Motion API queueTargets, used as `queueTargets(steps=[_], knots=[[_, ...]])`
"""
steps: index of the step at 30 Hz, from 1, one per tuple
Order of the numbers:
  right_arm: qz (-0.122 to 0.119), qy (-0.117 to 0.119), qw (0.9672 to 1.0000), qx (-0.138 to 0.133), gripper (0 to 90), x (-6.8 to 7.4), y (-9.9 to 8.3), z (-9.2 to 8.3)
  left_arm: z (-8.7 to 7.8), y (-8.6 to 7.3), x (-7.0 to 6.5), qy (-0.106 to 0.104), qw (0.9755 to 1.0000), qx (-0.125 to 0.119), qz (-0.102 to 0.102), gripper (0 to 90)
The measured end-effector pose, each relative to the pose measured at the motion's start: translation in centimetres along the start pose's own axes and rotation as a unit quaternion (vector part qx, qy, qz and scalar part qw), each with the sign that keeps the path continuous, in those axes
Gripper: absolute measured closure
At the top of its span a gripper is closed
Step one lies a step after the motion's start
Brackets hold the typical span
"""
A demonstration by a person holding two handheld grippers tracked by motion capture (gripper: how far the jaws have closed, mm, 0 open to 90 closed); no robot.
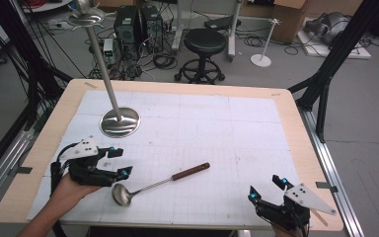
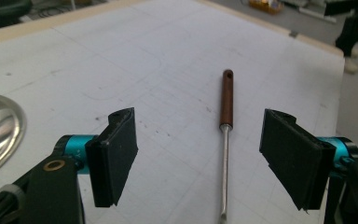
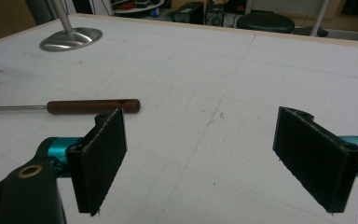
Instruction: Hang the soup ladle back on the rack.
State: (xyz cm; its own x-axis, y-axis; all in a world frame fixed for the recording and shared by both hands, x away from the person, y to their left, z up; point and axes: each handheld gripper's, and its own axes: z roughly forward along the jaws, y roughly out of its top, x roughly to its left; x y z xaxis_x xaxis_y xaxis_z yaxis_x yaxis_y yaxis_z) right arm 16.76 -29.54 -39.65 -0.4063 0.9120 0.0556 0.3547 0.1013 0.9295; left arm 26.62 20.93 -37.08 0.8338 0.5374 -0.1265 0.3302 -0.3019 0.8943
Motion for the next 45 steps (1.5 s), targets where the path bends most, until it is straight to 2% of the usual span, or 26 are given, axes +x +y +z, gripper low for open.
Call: queueTargets(steps=[2,5,7,12,18,19,23,25,26,27,28,29,31,33,36,37,39,40,41,43,45], knots=[[0.001,0.001,1.0,0.003,16.2,0.0,0.0,0.0,0.9,0.3,-0.4,-0.014,0.9996,0.021,0.008,29.5],[0.0,0.0,1.0,0.001,16.2,0.0,0.0,0.0,2.2,0.5,-0.8,-0.027,0.9977,0.056,0.025,29.8],[0.002,0.0,1.0,0.0,16.2,0.0,0.1,-0.1,2.9,0.8,-1.1,-0.035,0.9965,0.07,0.029,29.9],[0.002,-0.001,1.0,-0.001,16.2,-0.1,0.1,0.0,4.6,1.5,-1.6,-0.055,0.9904,0.115,0.054,33.0],[0.0,0.0,1.0,-0.005,16.2,0.0,0.3,-0.1,6.7,1.3,-1.8,-0.076,0.9794,0.178,0.059,37.4],[0.0,0.0,1.0,-0.005,16.2,-0.1,0.3,-0.2,7.0,1.3,-1.8,-0.079,0.9761,0.192,0.065,38.1],[0.007,-0.001,0.9999,-0.008,16.2,-0.2,0.2,-0.4,8.1,1.3,-1.8,-0.081,0.9678,0.228,0.069,41.1],[0.008,-0.002,0.9999,-0.009,16.2,-0.2,0.3,-0.4,8.5,1.2,-1.7,-0.079,0.9658,0.238,0.066,42.4],[0.007,-0.003,0.9999,-0.01,16.2,-0.3,0.3,-0.5,8.7,1.2,-1.7,-0.083,0.9641,0.244,0.066,42.5],[0.009,-0.002,0.9999,-0.009,16.2,-0.2,0.3,-0.5,8.8,1.2,-1.7,-0.081,0.9636,0.246,0.065,42.6],[0.006,-0.003,0.9999,-0.01,16.2,-0.3,0.3,-0.4,8.9,1.2,-1.7,-0.083,0.9614,0.253,0.069,42.9],[0.007,-0.003,0.9999,-0.01,16.2,-0.3,0.3,-0.4,9.1,1.1,-1.7,-0.084,0.9609,0.255,0.068,43.6],[0.01,-0.002,0.9999,-0.009,16.2,-0.2,0.3,-0.4,9.4,0.9,-1.8,-0.082,0.9572,0.267,0.075,44.1],[0.008,-0.001,0.9999,-0.01,16.2,-0.2,0.3,-0.4,9.5,0.8,-1.8,-0.082,0.9548,0.275,0.076,44.6],[0.008,-0.001,0.9999,-0.01,16.2,-0.2,0.3,-0.4,9.7,0.7,-1.8,-0.075,0.9548,0.277,0.079,46.5],[0.01,0.0,0.9999,-0.011,16.2,-0.2,0.3,-0.4,9.8,0.7,-1.7,-0.075,0.953,0.282,0.081,47.1],[0.009,0.001,0.9999,-0.013,16.2,-0.2,0.3,-0.4,10.0,0.7,-1.8,-0.074,0.9526,0.284,0.08,48.8],[0.008,0.0,0.9999,-0.014,16.2,-0.2,0.3,-0.3,10.0,0.7,-1.8,-0.074,0.9505,0.29,0.083,49.8],[0.009,-0.001,0.9999,-0.014,16.2,-0.2,0.3,-0.4,10.1,0.6,-1.9,-0.075,0.9507,0.29,0.08,51.2],[0.011,-0.001,0.9999,-0.013,16.2,-0.2,0.3,-0.4,10.3,0.6,-1.9,-0.077,0.9475,0.299,0.085,53.5],[0.011,-0.001,0.9999,-0.013,16.2,-0.2,0.3,-0.4,10.5,0.5,-2.0,-0.072,0.9456,0.306,0.085,54.6]])
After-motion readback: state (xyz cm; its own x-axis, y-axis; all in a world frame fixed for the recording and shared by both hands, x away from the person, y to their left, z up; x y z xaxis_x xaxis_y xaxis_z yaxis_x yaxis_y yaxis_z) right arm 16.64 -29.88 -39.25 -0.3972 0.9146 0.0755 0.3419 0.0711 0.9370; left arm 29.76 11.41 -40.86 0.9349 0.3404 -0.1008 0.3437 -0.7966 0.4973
